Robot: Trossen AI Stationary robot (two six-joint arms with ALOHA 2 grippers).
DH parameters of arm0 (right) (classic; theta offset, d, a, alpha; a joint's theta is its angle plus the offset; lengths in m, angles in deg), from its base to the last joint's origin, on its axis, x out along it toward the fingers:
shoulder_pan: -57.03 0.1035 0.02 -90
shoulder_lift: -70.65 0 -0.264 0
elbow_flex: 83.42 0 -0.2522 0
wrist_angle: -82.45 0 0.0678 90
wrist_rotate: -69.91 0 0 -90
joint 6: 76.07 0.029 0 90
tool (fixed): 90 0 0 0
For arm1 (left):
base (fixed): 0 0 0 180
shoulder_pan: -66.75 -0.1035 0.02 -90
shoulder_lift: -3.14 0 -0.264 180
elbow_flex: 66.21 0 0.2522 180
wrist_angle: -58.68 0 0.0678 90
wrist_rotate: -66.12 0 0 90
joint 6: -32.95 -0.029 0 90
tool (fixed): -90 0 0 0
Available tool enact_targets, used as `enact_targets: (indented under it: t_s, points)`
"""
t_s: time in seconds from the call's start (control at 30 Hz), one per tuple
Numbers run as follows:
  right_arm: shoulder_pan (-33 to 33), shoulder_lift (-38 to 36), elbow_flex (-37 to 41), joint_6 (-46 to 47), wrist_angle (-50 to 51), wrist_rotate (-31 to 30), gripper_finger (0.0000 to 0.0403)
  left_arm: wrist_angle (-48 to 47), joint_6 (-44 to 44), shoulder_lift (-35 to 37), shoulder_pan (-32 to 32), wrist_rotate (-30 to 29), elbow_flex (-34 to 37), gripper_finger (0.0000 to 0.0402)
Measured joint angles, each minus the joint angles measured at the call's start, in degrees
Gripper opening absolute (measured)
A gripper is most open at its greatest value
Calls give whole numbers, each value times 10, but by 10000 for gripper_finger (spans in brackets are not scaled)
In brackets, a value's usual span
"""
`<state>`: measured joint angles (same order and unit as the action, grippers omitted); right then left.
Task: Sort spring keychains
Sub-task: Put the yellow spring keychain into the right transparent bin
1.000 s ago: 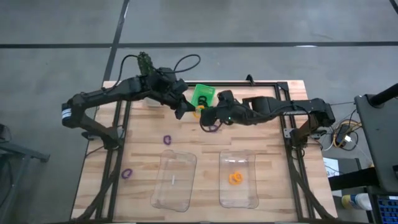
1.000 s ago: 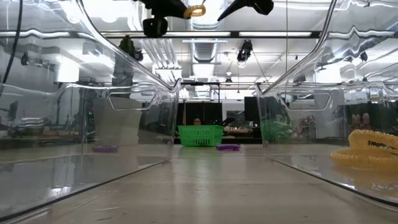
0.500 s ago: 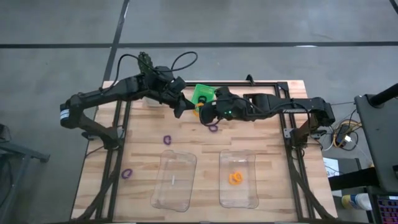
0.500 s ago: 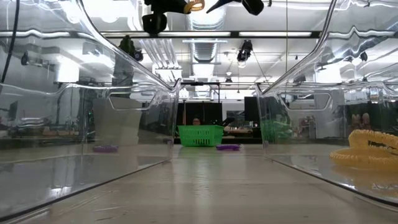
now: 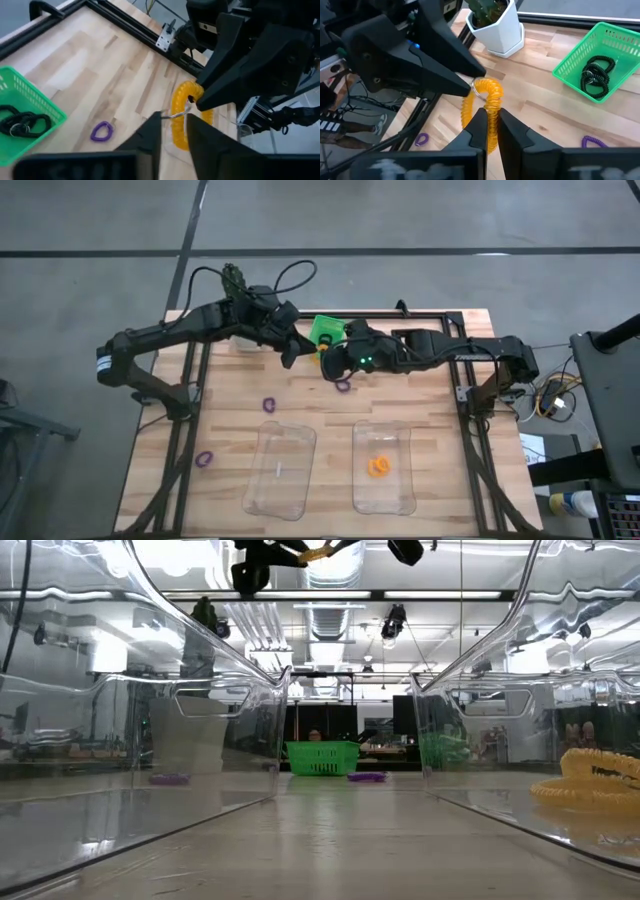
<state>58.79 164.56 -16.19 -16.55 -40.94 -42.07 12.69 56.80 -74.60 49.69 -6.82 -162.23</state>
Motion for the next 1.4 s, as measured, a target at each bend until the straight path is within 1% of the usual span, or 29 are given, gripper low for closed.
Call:
enact_targets:
  t_s: [0.2,0.27,0.33,0.43,0.53,0.67,0.73,0.8,0.93,1.2,1.4]
  points:
    - [0,-12,0,-8,12,0,19,3,-27,0,-1,-17,0,172]
    - [0,-21,0,-9,26,6,19,2,-28,0,-1,-17,0,191]
    - [0,-31,0,-10,39,34,18,2,-34,0,-2,-17,0,201]
    - [5,-47,0,-3,72,87,18,3,-38,0,-2,-17,0,205]
    - [12,-56,0,12,125,164,18,3,-42,0,-2,-22,0,206]
    - [29,-61,0,35,223,244,18,4,-42,0,-2,-21,0,206]
    - [38,-61,0,56,276,293,18,5,-42,0,-2,-21,0,206]
    - [48,-61,1,76,314,325,18,7,-42,0,-2,-21,0,206]
    - [74,-57,14,112,320,348,18,7,-42,0,-2,-22,0,206]
    - [147,-37,33,177,315,356,19,6,-42,0,-2,-23,0,206]
    - [175,-2,62,183,316,356,20,5,-42,0,-2,-27,0,206]
